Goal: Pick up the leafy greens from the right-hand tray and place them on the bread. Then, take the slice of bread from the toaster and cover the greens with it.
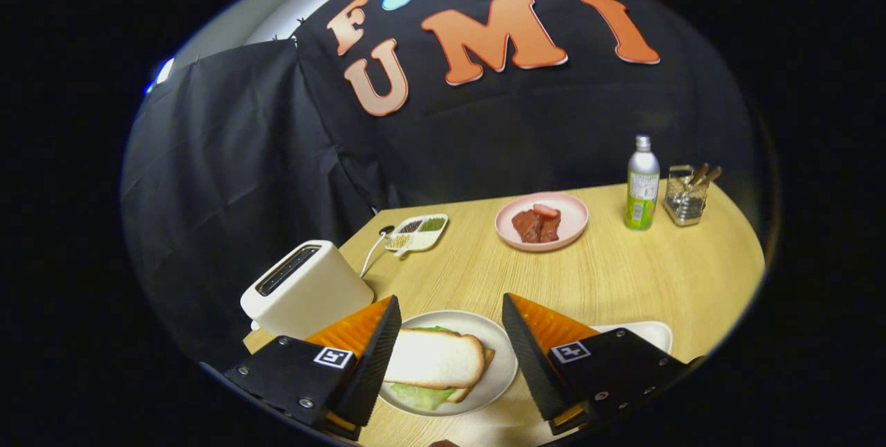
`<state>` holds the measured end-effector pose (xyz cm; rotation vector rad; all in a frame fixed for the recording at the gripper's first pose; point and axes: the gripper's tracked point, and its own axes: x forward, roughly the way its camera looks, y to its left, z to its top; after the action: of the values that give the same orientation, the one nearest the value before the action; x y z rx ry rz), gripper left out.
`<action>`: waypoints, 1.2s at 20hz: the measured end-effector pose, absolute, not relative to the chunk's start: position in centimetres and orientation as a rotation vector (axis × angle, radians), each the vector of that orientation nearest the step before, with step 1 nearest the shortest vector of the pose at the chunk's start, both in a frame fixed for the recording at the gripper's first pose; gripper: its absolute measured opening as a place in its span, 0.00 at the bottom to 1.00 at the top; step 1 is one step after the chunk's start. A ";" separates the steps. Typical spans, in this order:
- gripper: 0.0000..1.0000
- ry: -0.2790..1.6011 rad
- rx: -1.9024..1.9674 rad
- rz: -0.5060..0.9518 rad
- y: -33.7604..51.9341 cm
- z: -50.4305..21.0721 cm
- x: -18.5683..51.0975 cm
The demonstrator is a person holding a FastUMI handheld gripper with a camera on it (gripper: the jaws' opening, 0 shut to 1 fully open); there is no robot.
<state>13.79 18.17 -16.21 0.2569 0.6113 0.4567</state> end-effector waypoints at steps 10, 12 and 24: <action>0.96 0.140 0.021 0.184 10.9 -2.6 13.9; 0.97 0.099 -0.005 0.165 10.6 -1.5 12.9; 0.98 -0.008 0.034 0.122 10.6 -0.6 9.3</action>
<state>9.27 10.63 -0.55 0.0335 -0.0080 0.1221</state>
